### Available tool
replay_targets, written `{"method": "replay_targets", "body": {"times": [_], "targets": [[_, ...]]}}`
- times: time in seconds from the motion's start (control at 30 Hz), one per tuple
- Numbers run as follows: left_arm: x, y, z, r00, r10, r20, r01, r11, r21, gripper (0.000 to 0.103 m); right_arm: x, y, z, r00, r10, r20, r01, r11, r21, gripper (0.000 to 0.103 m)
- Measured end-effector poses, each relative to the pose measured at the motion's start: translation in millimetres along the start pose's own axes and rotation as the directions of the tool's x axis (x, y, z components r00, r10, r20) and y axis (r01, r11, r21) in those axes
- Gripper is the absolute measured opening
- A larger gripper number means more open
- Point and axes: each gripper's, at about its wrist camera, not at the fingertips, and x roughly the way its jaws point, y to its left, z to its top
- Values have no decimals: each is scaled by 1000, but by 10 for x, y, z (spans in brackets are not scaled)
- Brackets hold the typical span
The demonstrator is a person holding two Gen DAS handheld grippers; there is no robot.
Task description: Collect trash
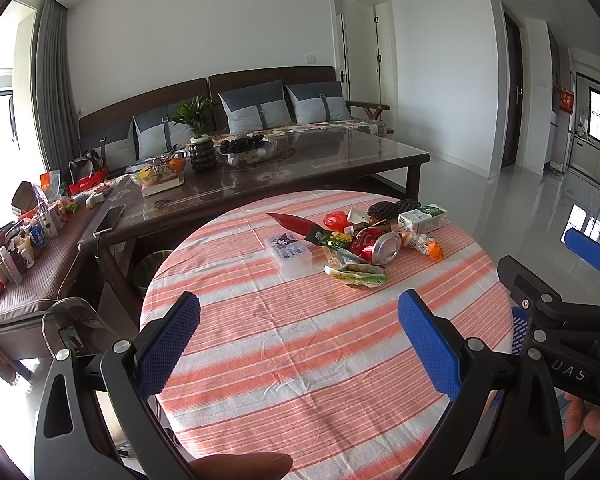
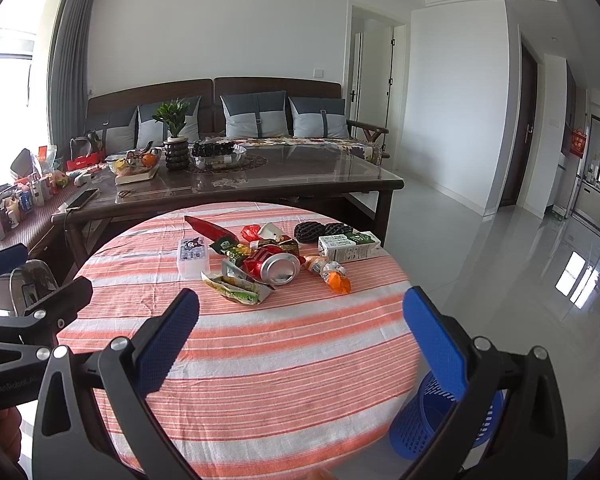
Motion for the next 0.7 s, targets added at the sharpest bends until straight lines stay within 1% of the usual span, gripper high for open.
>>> {"method": "replay_targets", "body": {"times": [0.7], "targets": [[-32, -36, 31, 1000, 0, 0, 0, 1000, 3, 98, -10, -12, 5, 1000, 1, 1, -1, 1000, 1, 99]]}}
